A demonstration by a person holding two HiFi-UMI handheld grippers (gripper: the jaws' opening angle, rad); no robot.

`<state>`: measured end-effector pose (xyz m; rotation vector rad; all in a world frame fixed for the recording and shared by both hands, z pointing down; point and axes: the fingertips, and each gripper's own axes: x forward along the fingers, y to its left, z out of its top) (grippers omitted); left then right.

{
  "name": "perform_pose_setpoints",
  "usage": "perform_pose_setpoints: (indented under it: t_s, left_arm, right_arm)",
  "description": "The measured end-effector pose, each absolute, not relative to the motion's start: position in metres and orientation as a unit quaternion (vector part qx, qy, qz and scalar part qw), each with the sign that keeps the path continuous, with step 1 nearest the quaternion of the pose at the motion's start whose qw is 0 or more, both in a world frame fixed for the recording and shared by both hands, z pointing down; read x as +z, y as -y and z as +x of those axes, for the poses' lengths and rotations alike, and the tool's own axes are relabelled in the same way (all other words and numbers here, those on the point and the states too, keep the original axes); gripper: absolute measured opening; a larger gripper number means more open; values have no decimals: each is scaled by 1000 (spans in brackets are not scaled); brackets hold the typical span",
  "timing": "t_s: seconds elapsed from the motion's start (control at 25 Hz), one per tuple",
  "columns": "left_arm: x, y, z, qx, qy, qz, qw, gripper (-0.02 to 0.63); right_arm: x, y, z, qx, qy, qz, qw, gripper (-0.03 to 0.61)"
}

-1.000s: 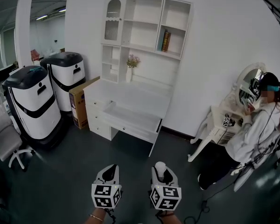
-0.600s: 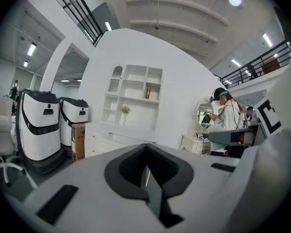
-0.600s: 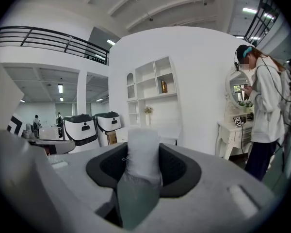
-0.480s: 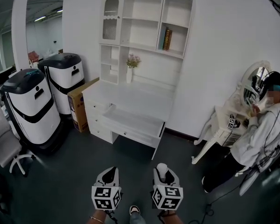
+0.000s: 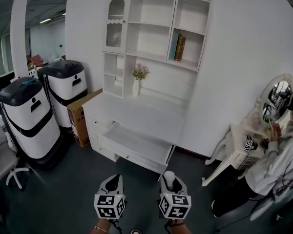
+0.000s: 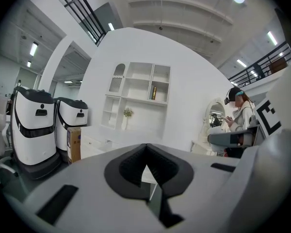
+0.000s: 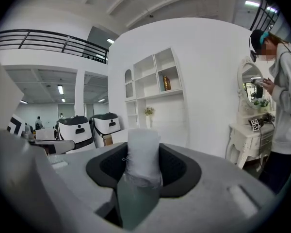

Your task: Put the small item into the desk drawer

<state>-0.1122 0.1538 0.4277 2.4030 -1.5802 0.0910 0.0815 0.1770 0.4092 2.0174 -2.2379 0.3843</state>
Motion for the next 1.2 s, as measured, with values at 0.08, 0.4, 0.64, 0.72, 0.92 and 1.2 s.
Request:
perform_pose_setpoints:
  t_s: [0.08,0.4,0.64,0.72,0.92,1.2]
  left_arm:
    - [429,-131,-103,31,545,827,133,-8]
    - [432,-72,-80,45,547,826,128,-8]
    - [437,-35,-86,48,553,821,136,-6]
    - [442,-23,-85,50,550,822,139,-8]
    - [452,24,-77,55,532,833,142,-7]
    - [439,118,-81,60,503,852,132,-6]
  right_arm:
    - [410,-154,90,126,736,663,53,186]
    - [420,-87,110,145,738,657,53,186]
    - [430,-54,109,156,738,654,55,186]
    - [436,-45,112,160,734,657,60,186]
    - [448,-7,119,172,717,673,60,184]
    - [432,75,105,167,700,692,49,186]
